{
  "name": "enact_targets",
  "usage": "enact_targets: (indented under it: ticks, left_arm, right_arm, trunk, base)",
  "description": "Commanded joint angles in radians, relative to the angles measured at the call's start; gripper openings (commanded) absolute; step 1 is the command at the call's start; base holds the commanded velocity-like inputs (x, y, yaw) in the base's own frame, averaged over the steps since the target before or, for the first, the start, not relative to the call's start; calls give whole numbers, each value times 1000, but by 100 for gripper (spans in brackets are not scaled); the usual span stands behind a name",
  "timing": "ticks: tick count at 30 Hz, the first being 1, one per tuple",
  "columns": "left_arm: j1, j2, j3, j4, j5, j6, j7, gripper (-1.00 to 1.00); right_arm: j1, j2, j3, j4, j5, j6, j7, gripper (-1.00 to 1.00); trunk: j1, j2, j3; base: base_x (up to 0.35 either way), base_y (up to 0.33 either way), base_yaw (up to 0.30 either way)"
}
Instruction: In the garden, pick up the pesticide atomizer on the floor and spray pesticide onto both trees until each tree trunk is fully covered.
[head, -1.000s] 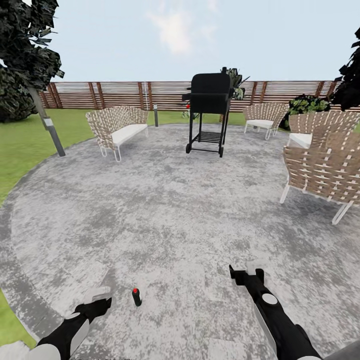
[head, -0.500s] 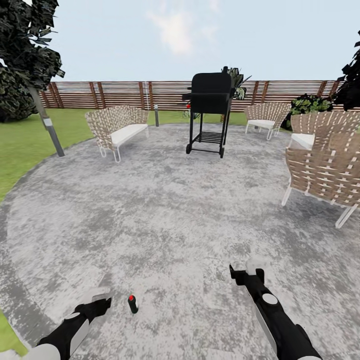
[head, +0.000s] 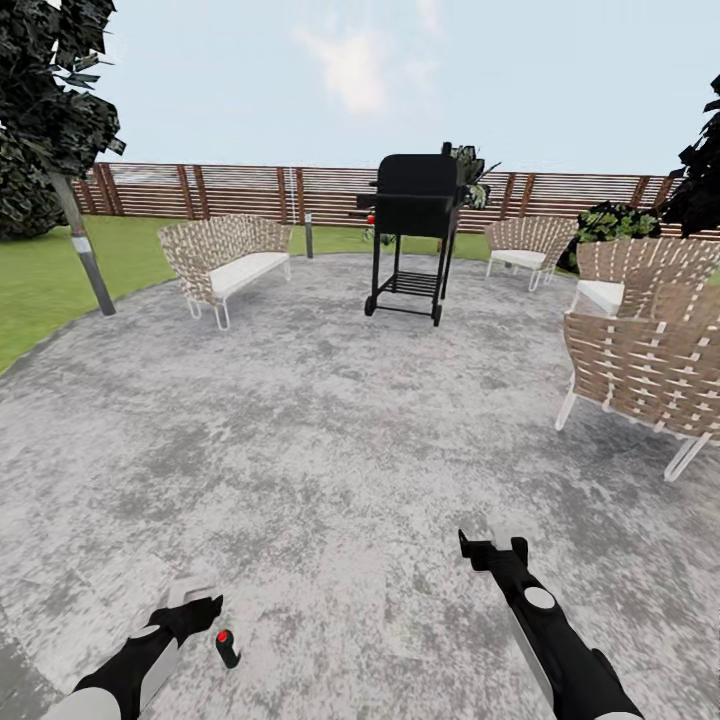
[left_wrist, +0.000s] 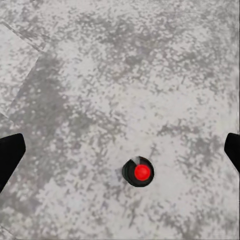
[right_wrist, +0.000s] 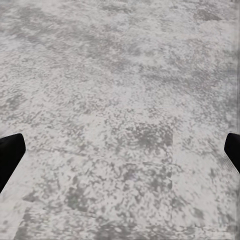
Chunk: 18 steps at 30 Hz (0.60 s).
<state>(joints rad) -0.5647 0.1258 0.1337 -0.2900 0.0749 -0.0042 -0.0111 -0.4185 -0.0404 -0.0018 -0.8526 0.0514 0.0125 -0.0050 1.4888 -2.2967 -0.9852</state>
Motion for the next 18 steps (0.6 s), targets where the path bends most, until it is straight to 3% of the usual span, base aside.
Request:
enact_targets:
  ticks: [1, 8, 12, 13, 18]
  left_arm:
    - [-1, 0, 1, 0, 8, 0, -1, 100]
    - [0, -2, 6, 0, 8, -2, 0, 100]
    - [0, -2, 9, 0, 8, -2, 0, 100]
    - [0, -2, 8, 1, 8, -35, 0, 100]
    - [0, -3, 7, 2, 8, -64, 2, 100]
  right_arm:
    - [0, 0, 0, 0, 5, 1, 0, 100]
    - [0, 0, 0, 0, 5, 1, 0, 100]
    - [0, 0, 0, 0, 5, 1, -1, 100]
    - [0, 0, 0, 0, 5, 1, -1, 100]
    - [0, 0, 0, 0, 5, 1, 0, 100]
  trunk:
    - [0, 0, -1]
    - [0, 0, -1]
    - [0, 0, -1]
    - [0, 0, -1]
    - [0, 0, -1]
  base:
    - [127, -261, 114]
    - [46, -238, 233]
    - [0, -13, 277]
    - [0, -1, 258]
    - [71, -67, 174]
